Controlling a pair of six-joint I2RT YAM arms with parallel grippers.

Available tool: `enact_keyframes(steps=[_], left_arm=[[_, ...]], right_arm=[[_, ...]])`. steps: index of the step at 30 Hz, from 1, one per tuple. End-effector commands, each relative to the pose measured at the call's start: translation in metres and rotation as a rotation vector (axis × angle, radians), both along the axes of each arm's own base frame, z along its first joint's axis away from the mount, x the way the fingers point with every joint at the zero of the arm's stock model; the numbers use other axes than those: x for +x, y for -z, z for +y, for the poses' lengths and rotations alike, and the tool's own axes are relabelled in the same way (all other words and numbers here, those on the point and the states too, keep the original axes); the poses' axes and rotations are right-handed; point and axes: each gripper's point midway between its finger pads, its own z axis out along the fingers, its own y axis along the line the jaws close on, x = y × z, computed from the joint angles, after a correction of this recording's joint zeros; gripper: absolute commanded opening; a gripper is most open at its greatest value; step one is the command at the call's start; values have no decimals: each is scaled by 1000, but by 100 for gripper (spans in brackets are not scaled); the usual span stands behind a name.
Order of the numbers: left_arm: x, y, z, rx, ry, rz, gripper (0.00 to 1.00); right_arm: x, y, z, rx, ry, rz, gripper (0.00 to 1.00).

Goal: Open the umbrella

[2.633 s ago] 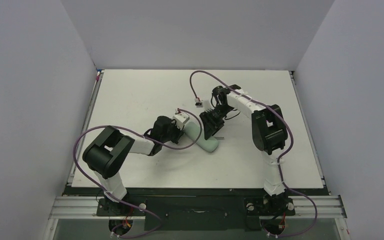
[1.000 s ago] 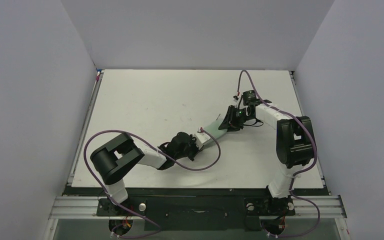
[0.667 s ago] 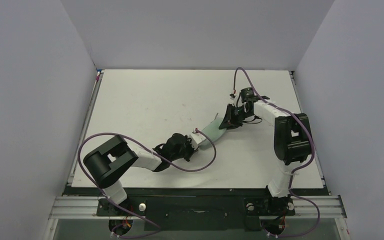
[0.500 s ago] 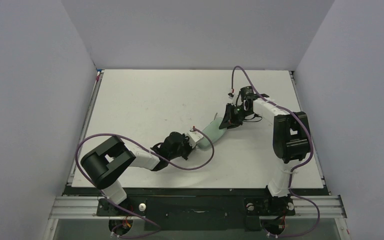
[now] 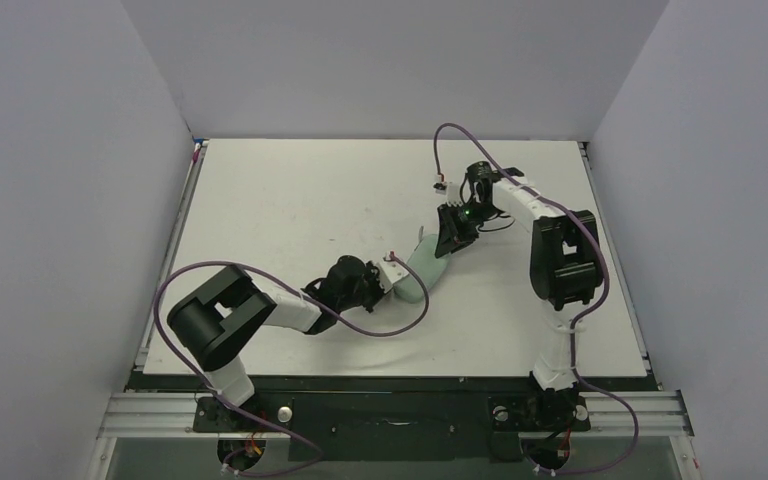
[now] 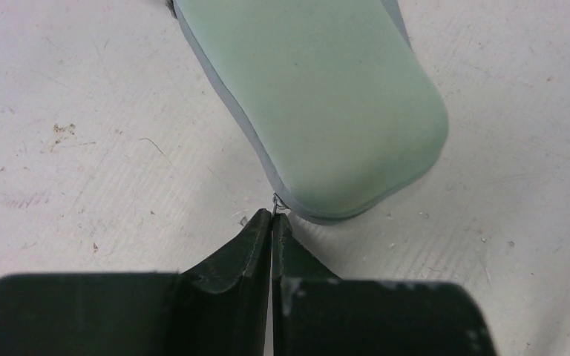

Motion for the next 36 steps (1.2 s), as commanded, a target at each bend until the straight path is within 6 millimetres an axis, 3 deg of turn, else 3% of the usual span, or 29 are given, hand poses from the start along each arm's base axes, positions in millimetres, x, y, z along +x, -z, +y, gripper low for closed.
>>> enact_keyframes(steps=[1, 6, 16, 23, 24, 28, 32, 36], left_arm=[[25, -14, -5, -11, 10, -80, 0], [32, -15, -7, -11, 24, -88, 0], [60, -16, -29, -56, -23, -53, 0], [69, -20, -23, -54, -92, -56, 0], [69, -21, -21, -53, -98, -56, 0], [72, -31, -11, -75, -136, -52, 1], [66, -44, 1, -101, -144, -28, 19], [59, -56, 14, -123, -156, -5, 48]], right_arm=[[-44, 32, -20, -154, -276, 79, 0], [-44, 34, -18, -162, -362, 56, 0], [-38, 28, -5, -121, -366, 46, 0], [-24, 14, 5, -64, -300, 35, 0], [-23, 13, 6, -57, -292, 34, 3], [-14, -3, 10, 6, -227, 41, 35], [-13, -24, 17, 129, -147, 89, 53], [-30, -35, 20, 200, -139, 142, 56]])
